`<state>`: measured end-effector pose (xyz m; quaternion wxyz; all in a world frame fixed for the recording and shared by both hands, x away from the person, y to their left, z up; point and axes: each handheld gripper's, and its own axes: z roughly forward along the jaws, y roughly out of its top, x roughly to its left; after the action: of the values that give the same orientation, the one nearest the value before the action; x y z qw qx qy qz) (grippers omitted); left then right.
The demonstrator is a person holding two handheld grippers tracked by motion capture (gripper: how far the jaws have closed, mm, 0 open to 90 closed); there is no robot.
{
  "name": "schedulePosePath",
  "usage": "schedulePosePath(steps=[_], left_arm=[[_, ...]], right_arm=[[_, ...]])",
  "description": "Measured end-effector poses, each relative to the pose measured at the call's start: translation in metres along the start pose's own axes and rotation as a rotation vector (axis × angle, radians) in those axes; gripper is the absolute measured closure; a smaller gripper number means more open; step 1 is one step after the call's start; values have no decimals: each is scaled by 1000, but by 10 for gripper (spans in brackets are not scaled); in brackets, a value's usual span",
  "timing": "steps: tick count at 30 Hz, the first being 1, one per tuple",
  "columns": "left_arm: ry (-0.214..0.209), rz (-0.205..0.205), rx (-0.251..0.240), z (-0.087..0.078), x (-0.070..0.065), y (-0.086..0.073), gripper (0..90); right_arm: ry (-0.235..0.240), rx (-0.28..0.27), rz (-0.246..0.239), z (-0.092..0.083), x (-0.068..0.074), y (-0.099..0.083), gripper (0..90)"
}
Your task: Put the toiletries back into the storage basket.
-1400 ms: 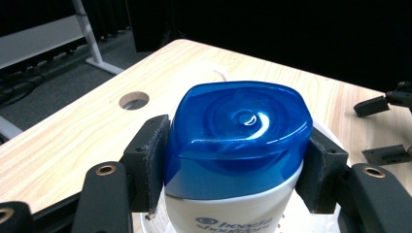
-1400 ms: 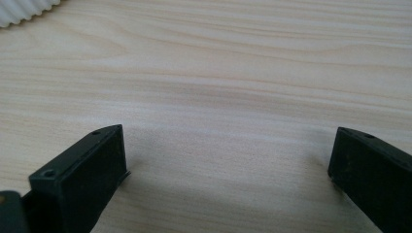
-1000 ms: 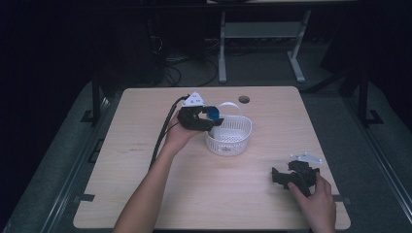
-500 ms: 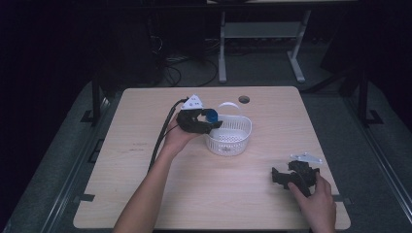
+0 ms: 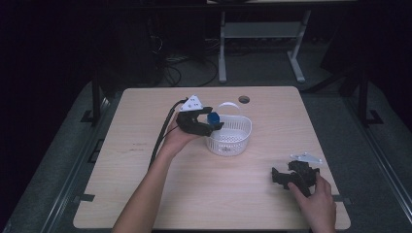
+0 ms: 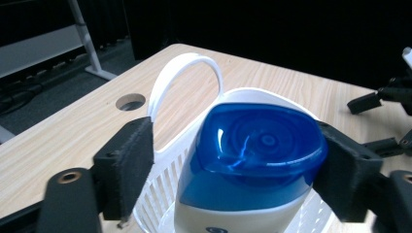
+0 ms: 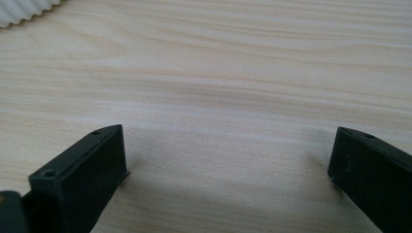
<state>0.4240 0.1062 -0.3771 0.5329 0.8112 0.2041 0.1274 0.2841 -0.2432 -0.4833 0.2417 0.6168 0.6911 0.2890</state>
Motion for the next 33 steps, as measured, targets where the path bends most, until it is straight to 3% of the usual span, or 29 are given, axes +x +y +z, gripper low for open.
schedulePosePath(steps=[4,10,21,33], left_arm=[[-20,-5,-5,-3,0,1,134],[-12,-9,20,-11,-1,3,132],[24,-11,66,-36,-4,0,132],[72,-19,127,-70,-14,-15,132]], right_arm=[[0,0,0,0,0,0,0],[0,0,0,0,0,0,0],[0,0,0,0,0,0,0],[0,0,0,0,0,0,0]])
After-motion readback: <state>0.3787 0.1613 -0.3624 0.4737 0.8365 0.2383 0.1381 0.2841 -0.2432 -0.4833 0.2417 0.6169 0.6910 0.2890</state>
